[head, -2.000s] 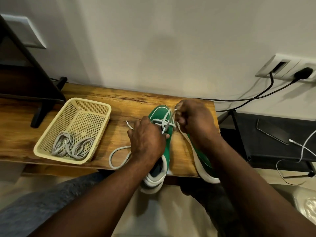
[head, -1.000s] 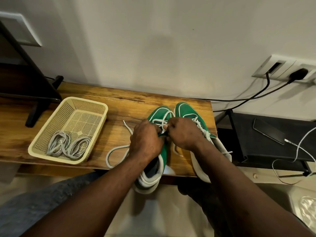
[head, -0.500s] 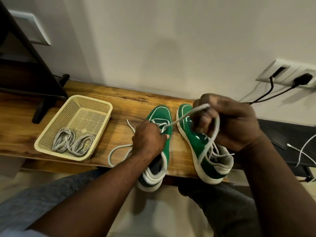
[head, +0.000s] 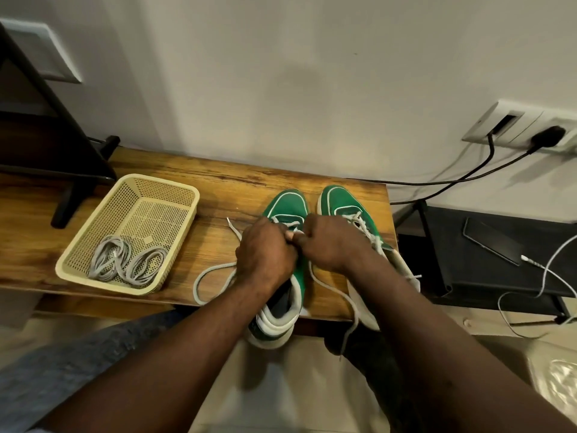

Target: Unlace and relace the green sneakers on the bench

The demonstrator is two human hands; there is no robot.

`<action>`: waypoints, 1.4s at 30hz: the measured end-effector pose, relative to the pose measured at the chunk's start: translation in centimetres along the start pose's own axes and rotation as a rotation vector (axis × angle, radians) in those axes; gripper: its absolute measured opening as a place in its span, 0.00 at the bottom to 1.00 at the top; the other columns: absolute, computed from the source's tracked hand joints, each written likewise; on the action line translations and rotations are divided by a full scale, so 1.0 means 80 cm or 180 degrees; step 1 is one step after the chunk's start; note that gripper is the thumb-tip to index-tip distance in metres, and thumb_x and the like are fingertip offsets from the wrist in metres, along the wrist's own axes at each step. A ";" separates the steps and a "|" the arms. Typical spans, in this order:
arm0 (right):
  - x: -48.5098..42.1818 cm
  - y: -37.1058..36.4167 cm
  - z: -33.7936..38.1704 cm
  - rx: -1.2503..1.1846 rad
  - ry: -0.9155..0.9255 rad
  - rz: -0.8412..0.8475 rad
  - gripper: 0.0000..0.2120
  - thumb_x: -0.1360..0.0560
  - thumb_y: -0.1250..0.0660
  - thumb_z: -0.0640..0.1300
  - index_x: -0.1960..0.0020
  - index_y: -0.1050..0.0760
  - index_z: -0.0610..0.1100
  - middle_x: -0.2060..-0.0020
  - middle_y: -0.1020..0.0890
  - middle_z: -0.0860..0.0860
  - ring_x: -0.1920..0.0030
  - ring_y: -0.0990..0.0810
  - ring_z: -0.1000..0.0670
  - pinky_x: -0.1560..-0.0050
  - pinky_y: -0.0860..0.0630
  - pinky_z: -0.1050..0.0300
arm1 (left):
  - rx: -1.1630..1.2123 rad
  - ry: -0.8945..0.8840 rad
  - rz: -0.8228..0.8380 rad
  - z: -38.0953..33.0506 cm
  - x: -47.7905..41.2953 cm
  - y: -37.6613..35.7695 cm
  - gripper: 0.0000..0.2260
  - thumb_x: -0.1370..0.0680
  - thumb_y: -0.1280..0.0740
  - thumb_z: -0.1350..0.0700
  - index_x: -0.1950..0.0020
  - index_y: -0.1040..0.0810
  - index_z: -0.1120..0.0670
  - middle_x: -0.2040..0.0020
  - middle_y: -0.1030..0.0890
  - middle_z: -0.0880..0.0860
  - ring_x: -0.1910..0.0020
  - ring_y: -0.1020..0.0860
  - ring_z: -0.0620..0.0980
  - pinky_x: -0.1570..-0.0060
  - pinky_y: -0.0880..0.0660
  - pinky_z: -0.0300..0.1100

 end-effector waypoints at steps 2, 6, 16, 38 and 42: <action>-0.007 -0.015 -0.001 0.0116 0.0013 0.0082 0.12 0.15 0.40 0.54 0.48 0.26 0.46 0.47 0.17 0.42 0.55 0.25 0.44 0.54 0.29 0.52 | 0.0002 0.0032 0.0016 0.002 0.000 -0.002 0.02 0.24 0.26 0.52 0.54 0.14 0.50 0.53 0.19 0.51 0.55 0.19 0.52 0.55 0.18 0.52; -0.003 0.002 -0.002 0.0293 0.0198 -0.0287 0.10 0.16 0.37 0.50 0.42 0.21 0.46 0.50 0.16 0.44 0.54 0.21 0.45 0.55 0.25 0.51 | 0.0408 0.0166 0.0141 0.012 -0.002 -0.005 0.12 0.27 0.21 0.47 0.66 0.17 0.50 0.63 0.19 0.50 0.64 0.20 0.50 0.61 0.18 0.50; 0.025 0.058 -0.010 -0.0310 0.0401 -0.0801 0.19 0.16 0.37 0.55 0.58 0.17 0.47 0.63 0.16 0.52 0.61 0.20 0.52 0.60 0.26 0.52 | 0.0932 0.0681 0.0223 0.015 0.002 0.005 0.14 0.29 0.18 0.45 0.66 0.16 0.52 0.70 0.17 0.47 0.70 0.18 0.46 0.66 0.22 0.42; 0.041 0.096 -0.023 -0.1916 0.0262 -0.1090 0.04 0.18 0.31 0.48 0.50 0.20 0.49 0.63 0.16 0.51 0.62 0.18 0.54 0.56 0.20 0.49 | 0.0938 0.0451 0.0574 -0.015 -0.018 0.056 0.05 0.24 0.26 0.52 0.60 0.13 0.50 0.61 0.14 0.47 0.58 0.16 0.49 0.56 0.21 0.43; 0.048 0.100 0.006 -0.2045 0.0795 -0.1099 0.05 0.17 0.34 0.42 0.49 0.19 0.48 0.63 0.15 0.52 0.66 0.22 0.61 0.57 0.27 0.56 | 0.1255 -0.0467 0.1046 -0.045 -0.018 0.091 0.07 0.21 0.27 0.57 0.48 0.13 0.45 0.51 0.15 0.45 0.52 0.18 0.45 0.49 0.23 0.44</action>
Point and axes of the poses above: each hand's wrist, its own x-axis away from the middle knuckle, its own y-axis out of the back of the hand, z = x × y, the point moved 6 cm from there along -x, towards the middle knuckle
